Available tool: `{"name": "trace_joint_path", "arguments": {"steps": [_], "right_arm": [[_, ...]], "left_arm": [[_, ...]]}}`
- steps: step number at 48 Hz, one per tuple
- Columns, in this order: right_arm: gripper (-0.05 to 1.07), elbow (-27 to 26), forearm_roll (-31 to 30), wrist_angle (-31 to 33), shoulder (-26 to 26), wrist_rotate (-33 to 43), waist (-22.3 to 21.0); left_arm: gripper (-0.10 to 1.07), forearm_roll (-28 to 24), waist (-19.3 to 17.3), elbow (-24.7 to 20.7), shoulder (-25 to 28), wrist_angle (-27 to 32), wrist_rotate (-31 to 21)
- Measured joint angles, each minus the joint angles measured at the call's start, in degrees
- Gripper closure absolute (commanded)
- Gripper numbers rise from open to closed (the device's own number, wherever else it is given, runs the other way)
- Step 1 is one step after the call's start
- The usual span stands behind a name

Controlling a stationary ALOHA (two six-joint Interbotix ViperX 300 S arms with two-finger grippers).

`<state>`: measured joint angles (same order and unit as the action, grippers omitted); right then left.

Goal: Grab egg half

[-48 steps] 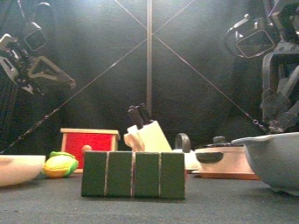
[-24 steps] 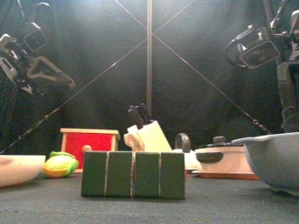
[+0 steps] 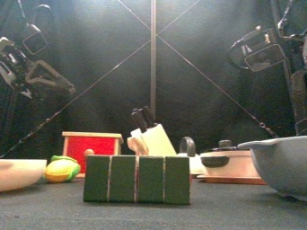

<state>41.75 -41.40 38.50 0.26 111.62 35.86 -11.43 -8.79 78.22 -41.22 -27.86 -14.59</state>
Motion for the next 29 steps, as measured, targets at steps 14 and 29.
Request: {"name": "trace_joint_path", "arguments": {"steps": [14,29], "right_arm": [[0.10,1.32,-3.43,-1.49,0.97,-0.09,-0.09],[0.13,1.93,-4.48,-1.67,0.97,-0.09,-1.05]], "left_arm": [[0.40,0.00,0.00,0.18,-0.09,0.00,-0.09],[0.40,0.00,0.00,0.18,-0.09,0.26,-0.09]]}}
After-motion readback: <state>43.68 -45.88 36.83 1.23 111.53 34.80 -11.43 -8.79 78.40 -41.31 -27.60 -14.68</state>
